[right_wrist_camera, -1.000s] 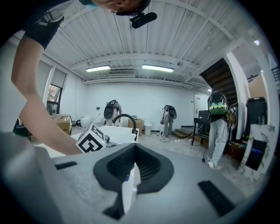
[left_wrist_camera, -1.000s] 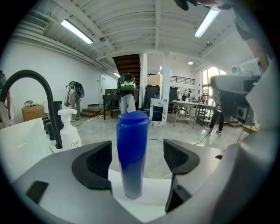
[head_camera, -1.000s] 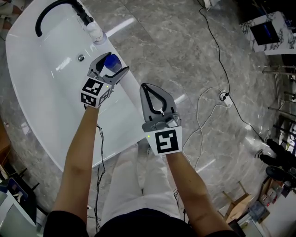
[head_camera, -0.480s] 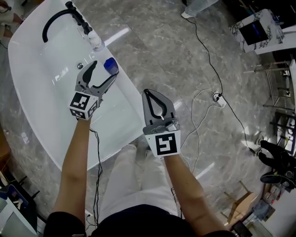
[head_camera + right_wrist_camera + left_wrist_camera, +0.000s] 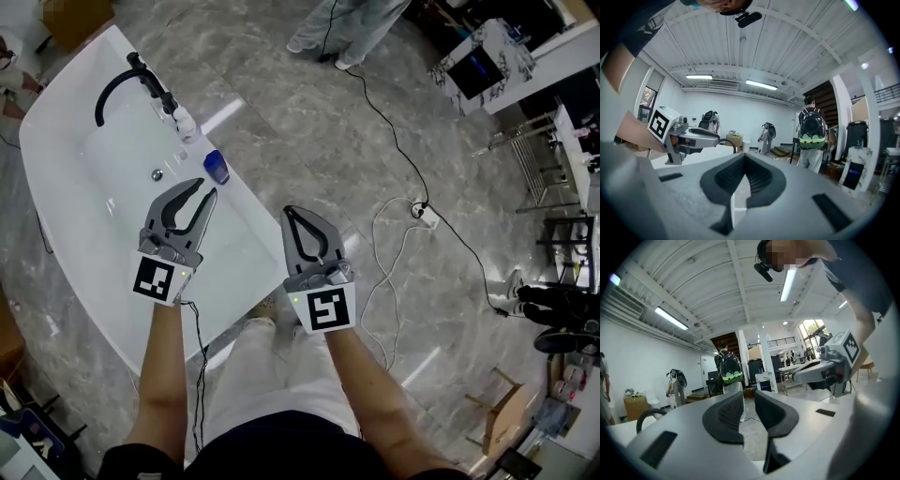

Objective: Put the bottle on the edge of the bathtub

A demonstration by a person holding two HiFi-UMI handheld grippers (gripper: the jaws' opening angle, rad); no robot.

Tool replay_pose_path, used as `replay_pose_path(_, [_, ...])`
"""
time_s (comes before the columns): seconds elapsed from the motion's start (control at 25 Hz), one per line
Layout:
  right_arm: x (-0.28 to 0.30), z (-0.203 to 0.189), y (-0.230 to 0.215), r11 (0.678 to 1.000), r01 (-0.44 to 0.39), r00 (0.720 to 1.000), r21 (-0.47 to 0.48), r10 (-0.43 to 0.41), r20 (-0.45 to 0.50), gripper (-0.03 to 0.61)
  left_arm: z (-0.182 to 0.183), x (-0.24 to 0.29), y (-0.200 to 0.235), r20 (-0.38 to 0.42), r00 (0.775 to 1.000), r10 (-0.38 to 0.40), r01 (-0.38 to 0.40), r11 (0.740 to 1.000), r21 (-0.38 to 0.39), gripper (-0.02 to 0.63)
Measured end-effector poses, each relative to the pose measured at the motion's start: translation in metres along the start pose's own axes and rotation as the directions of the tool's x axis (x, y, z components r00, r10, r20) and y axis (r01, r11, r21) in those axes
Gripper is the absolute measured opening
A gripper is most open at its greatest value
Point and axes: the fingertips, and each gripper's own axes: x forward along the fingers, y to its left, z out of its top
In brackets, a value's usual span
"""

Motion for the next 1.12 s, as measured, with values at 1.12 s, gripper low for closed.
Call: replay_pose_path(1.12, [-0.195,0.177,-0.118,0.897,0.441,0.882,-0.004,-0.433,0.184,0.001,0.249,0.019,-0.124,0.226,0.96,-0.164,0.167,0.986,0.004,0.002])
